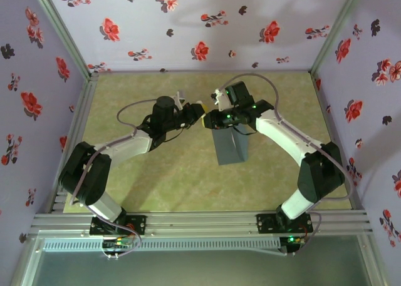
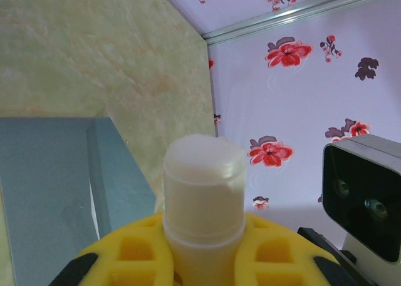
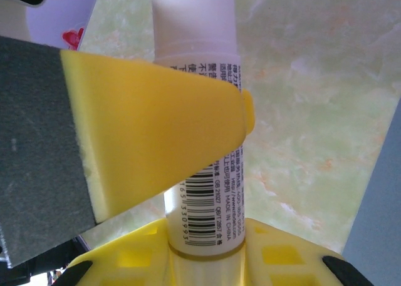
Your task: Place the letter into the envelope and seal it
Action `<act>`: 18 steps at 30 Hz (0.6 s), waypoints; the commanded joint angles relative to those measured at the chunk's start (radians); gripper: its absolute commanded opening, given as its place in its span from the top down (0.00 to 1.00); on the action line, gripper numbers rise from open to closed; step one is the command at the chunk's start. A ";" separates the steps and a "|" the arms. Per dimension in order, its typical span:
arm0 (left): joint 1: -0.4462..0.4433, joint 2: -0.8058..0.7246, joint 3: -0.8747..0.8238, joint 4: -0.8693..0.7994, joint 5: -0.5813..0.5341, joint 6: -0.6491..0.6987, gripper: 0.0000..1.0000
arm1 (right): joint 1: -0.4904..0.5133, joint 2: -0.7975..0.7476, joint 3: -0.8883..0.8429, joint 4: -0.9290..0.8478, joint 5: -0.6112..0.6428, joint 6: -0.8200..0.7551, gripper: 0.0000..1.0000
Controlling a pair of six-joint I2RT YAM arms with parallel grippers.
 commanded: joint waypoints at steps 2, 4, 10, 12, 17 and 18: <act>0.000 0.019 0.039 0.051 0.011 -0.005 1.00 | 0.006 -0.050 -0.012 0.033 -0.037 -0.006 1.00; 0.001 0.023 0.045 0.063 0.025 0.000 1.00 | 0.005 -0.052 -0.012 0.032 -0.045 -0.008 1.00; -0.001 0.041 0.045 0.066 0.046 0.004 0.81 | 0.005 -0.048 -0.007 0.032 -0.062 -0.008 1.00; -0.001 0.050 0.044 0.080 0.061 0.000 0.73 | 0.005 -0.046 -0.006 0.036 -0.071 -0.005 1.00; -0.001 0.074 0.042 0.136 0.099 -0.008 0.56 | 0.005 -0.035 -0.001 0.027 -0.087 -0.009 1.00; -0.001 0.073 0.041 0.131 0.099 -0.006 0.64 | 0.006 -0.035 -0.002 0.024 -0.085 -0.011 1.00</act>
